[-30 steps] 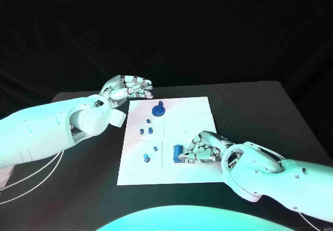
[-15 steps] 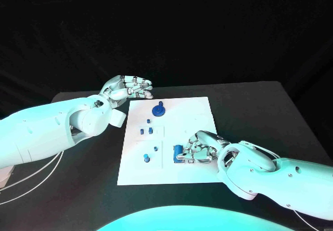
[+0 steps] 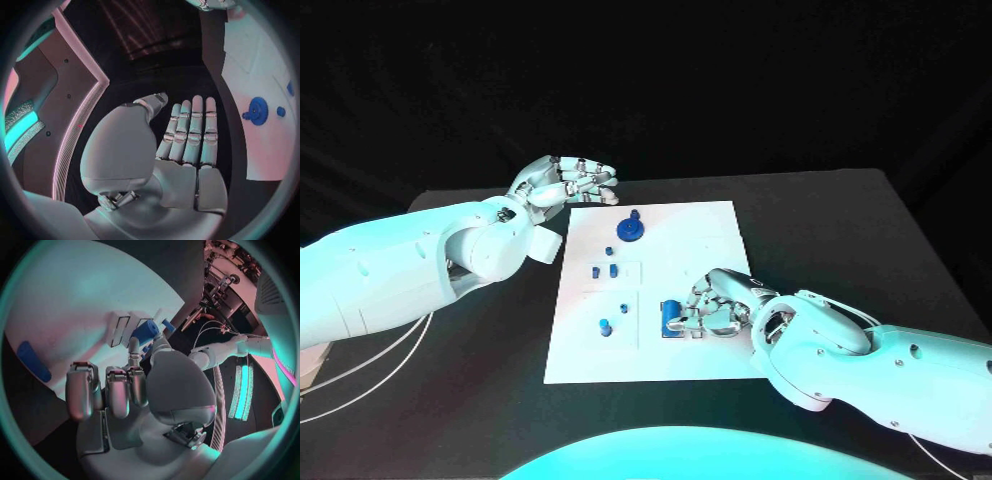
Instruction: Assemble the parts on the task board
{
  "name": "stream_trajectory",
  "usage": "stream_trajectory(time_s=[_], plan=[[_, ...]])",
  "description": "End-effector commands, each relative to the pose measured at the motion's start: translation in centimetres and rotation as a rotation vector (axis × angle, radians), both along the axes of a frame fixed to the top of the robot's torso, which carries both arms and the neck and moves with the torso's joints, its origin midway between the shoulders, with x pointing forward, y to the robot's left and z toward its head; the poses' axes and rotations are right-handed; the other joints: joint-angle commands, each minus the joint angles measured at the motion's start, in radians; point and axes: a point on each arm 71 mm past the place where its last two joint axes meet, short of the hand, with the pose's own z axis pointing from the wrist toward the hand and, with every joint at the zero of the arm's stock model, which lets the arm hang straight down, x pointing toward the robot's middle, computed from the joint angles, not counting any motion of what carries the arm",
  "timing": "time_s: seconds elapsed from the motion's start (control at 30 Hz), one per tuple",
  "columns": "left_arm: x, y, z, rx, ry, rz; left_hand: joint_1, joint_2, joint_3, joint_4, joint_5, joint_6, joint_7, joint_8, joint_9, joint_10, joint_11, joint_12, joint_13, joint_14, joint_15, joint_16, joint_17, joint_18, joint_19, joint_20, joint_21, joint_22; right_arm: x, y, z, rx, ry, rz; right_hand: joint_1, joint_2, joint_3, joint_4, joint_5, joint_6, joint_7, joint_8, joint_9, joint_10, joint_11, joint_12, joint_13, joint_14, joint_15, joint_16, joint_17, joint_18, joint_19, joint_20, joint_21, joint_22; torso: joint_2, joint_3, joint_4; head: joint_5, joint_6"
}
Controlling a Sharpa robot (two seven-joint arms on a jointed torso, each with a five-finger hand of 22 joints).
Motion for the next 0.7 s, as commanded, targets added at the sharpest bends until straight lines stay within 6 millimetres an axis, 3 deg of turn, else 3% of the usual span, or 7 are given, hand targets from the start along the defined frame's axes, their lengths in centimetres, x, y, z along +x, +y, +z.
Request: stream_trajectory(time_s=[0.03, 0.23, 0.37, 0.43, 0.7], plan=[[-0.07, -0.19, 0.10, -0.006, -0.006, -0.013, 0.006, 0.006, -0.002, 0.001, -0.002, -0.004, 0.002, -0.006, 0.001, -0.007, -0.003, 0.007, 0.001, -0.008, 0.002, -0.005, 0.001, 0.013, 0.007, 0.001, -0.004, -0.001, 0.20, -0.45, -0.34, -0.035, -0.009, -0.004, 0.012, 0.001, 0.005, -0.003, 0.003, 0.000, -0.005, 0.000, -0.001, 0.076, -0.009, 0.003, 0.223, 0.106, -0.008, 0.003, 0.263, -0.008, 0.064, -0.003, 0.002, 0.225, 0.001, 0.0011, -0.0006, 0.000, -0.003], [-0.08, -0.11, 0.11, -0.006, -0.007, -0.012, 0.006, 0.006, -0.002, 0.001, -0.002, -0.004, 0.002, -0.006, 0.001, -0.007, -0.003, 0.007, 0.001, -0.008, 0.002, -0.005, 0.001, 0.013, 0.007, 0.001, -0.004, -0.001, 0.22, -0.81, -0.25, -0.038, -0.027, -0.007, 0.018, -0.002, 0.005, -0.005, 0.002, 0.000, -0.005, 0.000, -0.002, 0.077, -0.009, 0.004, 0.223, 0.106, -0.009, 0.003, 0.263, -0.009, 0.064, -0.004, 0.004, 0.225, 0.001, 0.0014, 0.0002, 0.002, -0.004], [-0.10, -0.06, 0.12, -0.005, -0.007, -0.011, 0.009, 0.008, -0.002, 0.001, -0.002, -0.004, 0.002, -0.006, 0.002, -0.008, -0.002, 0.007, 0.001, -0.008, 0.002, -0.006, 0.003, 0.013, 0.009, 0.001, -0.007, -0.003, 0.12, -0.85, -0.20, -0.035, -0.028, 0.005, 0.050, -0.027, 0.007, -0.010, 0.002, 0.002, -0.007, -0.001, -0.005, 0.078, -0.010, 0.004, 0.224, 0.106, -0.010, 0.003, 0.263, -0.009, 0.065, -0.005, 0.005, 0.225, 0.001, 0.0015, 0.0000, 0.005, -0.006], [-0.10, -0.04, 0.12, -0.005, -0.007, -0.010, 0.009, 0.008, -0.002, 0.001, -0.002, -0.004, 0.002, -0.006, 0.002, -0.008, -0.002, 0.007, 0.001, -0.008, 0.002, -0.006, 0.003, 0.013, 0.009, 0.001, -0.007, -0.003, 0.08, -0.86, -0.19, -0.030, -0.026, 0.010, 0.029, -0.046, 0.000, 0.004, 0.002, 0.006, -0.003, -0.001, -0.008, 0.078, -0.008, 0.004, 0.224, 0.106, -0.008, 0.003, 0.263, -0.009, 0.065, -0.004, 0.006, 0.226, 0.001, 0.0012, -0.0013, 0.007, -0.007], [-0.11, -0.04, 0.12, -0.006, -0.007, -0.011, 0.009, 0.008, -0.002, 0.001, -0.002, -0.004, 0.002, -0.006, 0.002, -0.008, -0.002, 0.007, 0.001, -0.008, 0.002, -0.006, 0.003, 0.013, 0.009, 0.001, -0.007, -0.003, -0.08, -0.68, -0.17, -0.020, -0.016, 0.025, 0.028, -0.053, 0.000, 0.003, 0.003, 0.006, -0.004, -0.001, -0.009, 0.077, -0.008, 0.003, 0.224, 0.106, -0.008, 0.003, 0.263, -0.009, 0.065, -0.004, 0.006, 0.226, 0.001, 0.0014, -0.0001, 0.007, -0.007]])
